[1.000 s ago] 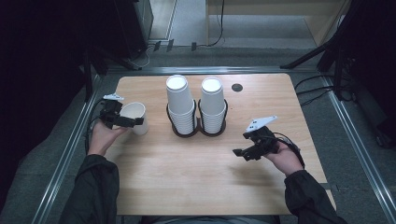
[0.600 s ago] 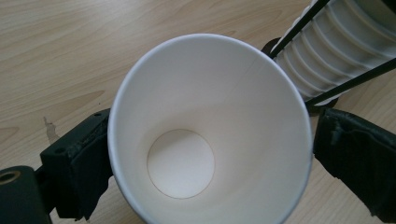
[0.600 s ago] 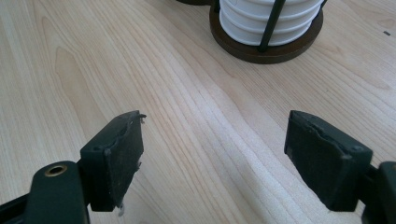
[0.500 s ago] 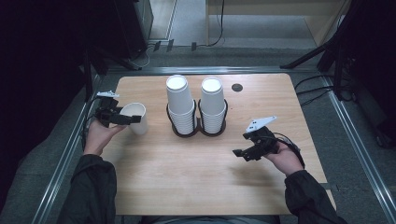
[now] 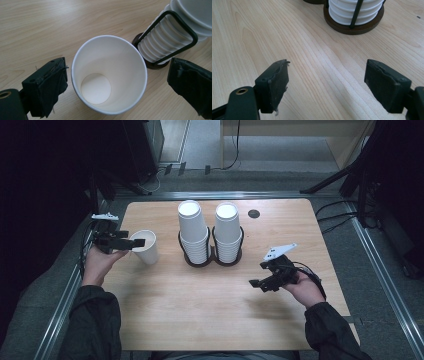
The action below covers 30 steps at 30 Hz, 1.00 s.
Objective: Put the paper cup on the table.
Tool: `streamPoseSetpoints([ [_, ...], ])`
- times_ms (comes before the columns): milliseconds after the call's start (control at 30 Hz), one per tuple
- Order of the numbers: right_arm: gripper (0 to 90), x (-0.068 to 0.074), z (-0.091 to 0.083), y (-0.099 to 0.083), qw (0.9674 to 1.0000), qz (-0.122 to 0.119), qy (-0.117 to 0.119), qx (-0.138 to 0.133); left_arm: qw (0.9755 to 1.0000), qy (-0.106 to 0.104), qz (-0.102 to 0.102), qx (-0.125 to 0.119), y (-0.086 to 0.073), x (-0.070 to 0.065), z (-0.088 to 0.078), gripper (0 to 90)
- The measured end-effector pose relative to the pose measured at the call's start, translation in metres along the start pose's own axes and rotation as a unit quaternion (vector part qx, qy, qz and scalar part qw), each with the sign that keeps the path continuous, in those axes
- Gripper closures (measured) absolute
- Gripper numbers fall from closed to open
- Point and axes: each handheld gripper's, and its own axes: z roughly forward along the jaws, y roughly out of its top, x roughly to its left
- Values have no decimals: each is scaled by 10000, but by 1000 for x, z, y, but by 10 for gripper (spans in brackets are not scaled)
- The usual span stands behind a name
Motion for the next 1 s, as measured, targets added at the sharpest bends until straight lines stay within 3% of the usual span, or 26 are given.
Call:
streamPoseSetpoints([
  [233, 201, 1, 0, 0, 10000, -18, 14, 24, 9999, -75, 30, 71, 3, -8, 1, 30],
  [367, 201, 0, 1, 2, 10000, -8, 13, -6, 9997, -97, 169, 136, 5, -18, 4, 30],
  [567, 201, 0, 1, 3, 10000, -41, 25, 14, 9994, -188, 210, 194, 9, -35, 10, 43],
  [800, 201, -1, 1, 5, 10000, -70, 43, -20, 9980, -518, 304, 207, 10, -53, 17, 46],
  [1000, 201, -1, 2, 7, 9999, -95, 68, -9, 9970, -616, 404, 244, 7, -67, 24, 46],
])
